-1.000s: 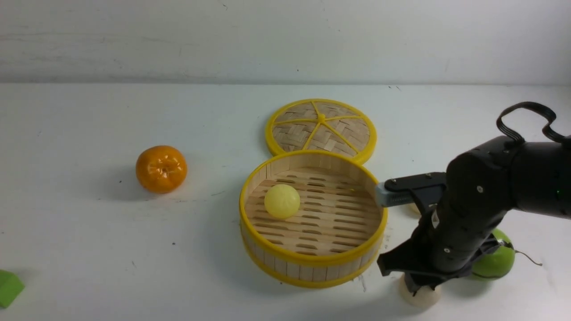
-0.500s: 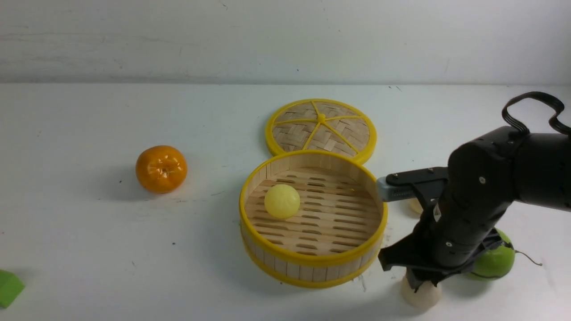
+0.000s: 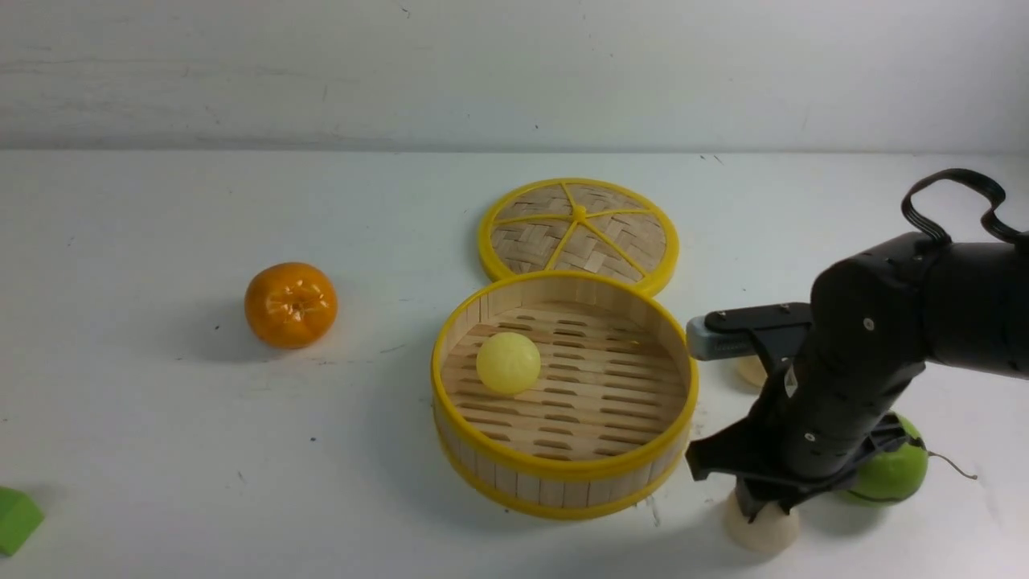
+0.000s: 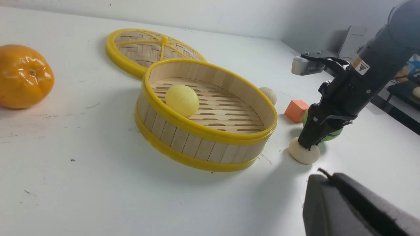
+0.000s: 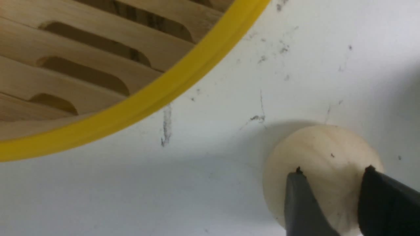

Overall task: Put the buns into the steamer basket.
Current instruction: Use the right arm to grab a steamed stuffed bun, then use the right arm to put the steamed stuffed bun into the steamer

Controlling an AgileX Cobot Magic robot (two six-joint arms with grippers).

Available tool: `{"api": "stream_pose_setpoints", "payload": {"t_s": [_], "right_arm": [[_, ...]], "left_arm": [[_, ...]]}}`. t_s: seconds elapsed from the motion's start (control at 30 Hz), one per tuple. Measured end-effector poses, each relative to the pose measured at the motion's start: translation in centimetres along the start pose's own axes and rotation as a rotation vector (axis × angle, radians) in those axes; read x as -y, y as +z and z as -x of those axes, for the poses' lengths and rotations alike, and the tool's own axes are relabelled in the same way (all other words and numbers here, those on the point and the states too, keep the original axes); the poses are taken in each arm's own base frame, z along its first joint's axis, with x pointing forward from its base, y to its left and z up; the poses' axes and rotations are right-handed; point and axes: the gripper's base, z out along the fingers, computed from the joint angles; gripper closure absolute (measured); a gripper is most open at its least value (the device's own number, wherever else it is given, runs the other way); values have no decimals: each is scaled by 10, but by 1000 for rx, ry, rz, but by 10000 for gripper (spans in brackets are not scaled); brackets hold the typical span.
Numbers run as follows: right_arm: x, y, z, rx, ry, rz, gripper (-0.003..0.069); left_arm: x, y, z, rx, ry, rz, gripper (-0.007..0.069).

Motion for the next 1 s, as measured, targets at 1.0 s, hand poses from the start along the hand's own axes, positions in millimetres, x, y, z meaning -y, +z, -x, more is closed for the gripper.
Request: {"api": "stream_pose_setpoints", "payload": {"t_s": [1.0], "right_arm": [[-3, -59, 1, 79, -73, 3, 650]], "left_arm": [[0, 0, 0, 0, 0, 0, 638]]}}
